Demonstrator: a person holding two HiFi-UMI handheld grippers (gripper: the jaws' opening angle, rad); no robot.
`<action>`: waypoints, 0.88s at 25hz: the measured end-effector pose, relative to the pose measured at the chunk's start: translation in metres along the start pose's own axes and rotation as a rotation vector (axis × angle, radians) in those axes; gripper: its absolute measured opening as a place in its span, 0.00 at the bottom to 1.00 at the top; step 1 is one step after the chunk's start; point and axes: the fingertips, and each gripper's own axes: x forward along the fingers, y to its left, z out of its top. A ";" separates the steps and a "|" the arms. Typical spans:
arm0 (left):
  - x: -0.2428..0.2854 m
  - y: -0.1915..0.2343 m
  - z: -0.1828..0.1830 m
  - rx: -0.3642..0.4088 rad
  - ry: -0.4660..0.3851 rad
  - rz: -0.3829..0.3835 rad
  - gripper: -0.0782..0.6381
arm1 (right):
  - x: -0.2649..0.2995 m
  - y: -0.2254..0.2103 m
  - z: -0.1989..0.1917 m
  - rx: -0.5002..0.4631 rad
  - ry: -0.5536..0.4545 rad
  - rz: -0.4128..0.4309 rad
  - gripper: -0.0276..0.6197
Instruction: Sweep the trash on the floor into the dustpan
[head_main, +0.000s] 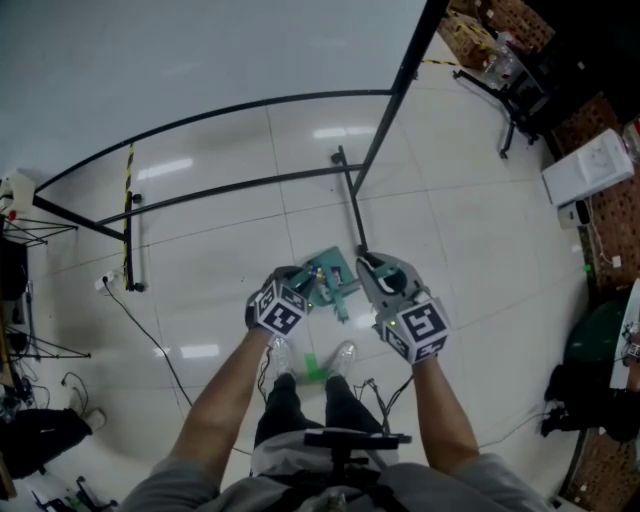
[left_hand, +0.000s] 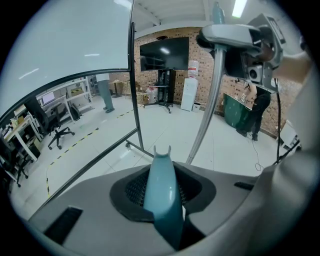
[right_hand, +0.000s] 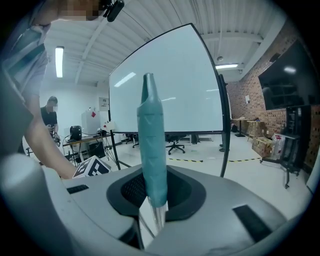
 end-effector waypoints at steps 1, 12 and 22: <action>0.000 0.001 -0.001 -0.001 0.000 -0.002 0.25 | 0.001 0.001 0.001 0.002 0.005 -0.002 0.13; -0.005 0.000 -0.010 -0.120 0.022 -0.064 0.36 | 0.006 0.005 0.009 0.005 0.004 -0.007 0.13; -0.058 0.023 0.018 -0.090 -0.111 -0.250 0.46 | 0.030 0.021 0.024 -0.024 -0.025 0.018 0.13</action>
